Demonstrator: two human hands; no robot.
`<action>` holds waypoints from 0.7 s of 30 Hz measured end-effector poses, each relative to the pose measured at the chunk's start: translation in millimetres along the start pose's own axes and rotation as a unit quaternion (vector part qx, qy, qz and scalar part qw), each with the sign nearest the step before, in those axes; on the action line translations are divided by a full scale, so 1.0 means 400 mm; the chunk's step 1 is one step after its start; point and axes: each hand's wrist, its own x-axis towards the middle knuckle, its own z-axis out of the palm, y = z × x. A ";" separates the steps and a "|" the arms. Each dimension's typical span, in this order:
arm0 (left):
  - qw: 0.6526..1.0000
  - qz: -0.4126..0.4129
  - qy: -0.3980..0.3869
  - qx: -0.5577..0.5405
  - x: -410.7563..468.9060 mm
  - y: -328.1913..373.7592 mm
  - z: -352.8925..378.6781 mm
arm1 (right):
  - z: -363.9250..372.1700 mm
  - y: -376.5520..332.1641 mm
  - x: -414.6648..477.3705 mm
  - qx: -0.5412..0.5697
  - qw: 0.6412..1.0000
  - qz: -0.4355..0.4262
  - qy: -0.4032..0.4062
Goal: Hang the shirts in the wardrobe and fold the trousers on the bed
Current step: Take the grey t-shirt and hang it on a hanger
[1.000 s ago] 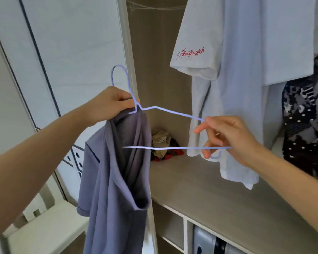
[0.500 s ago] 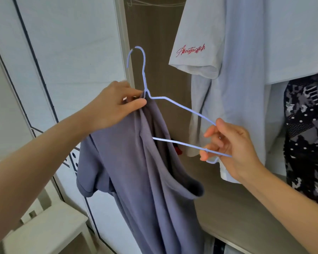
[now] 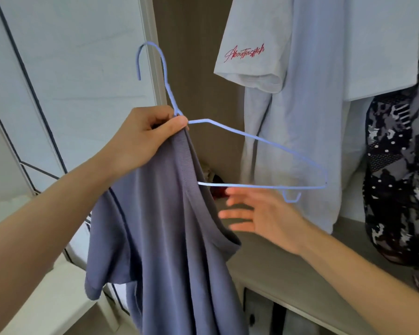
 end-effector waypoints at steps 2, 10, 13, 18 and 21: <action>1.000 0.002 -0.001 -0.008 -0.002 0.006 0.004 | 0.036 0.045 0.021 -0.085 0.996 -0.003 -0.010; 0.999 -0.029 0.029 -0.007 -0.014 0.005 -0.017 | 0.120 0.129 0.035 -0.455 0.887 -0.055 -0.060; 0.998 -0.049 0.045 0.003 -0.024 -0.013 -0.048 | 0.065 0.158 0.015 -0.671 0.733 -0.040 -0.101; 0.997 -0.064 0.043 0.029 -0.049 -0.056 -0.087 | -0.017 0.170 -0.012 -0.803 0.578 0.000 -0.143; 0.995 -0.077 0.049 0.048 -0.058 -0.081 -0.095 | -0.038 0.144 -0.019 -0.820 0.560 -0.008 -0.121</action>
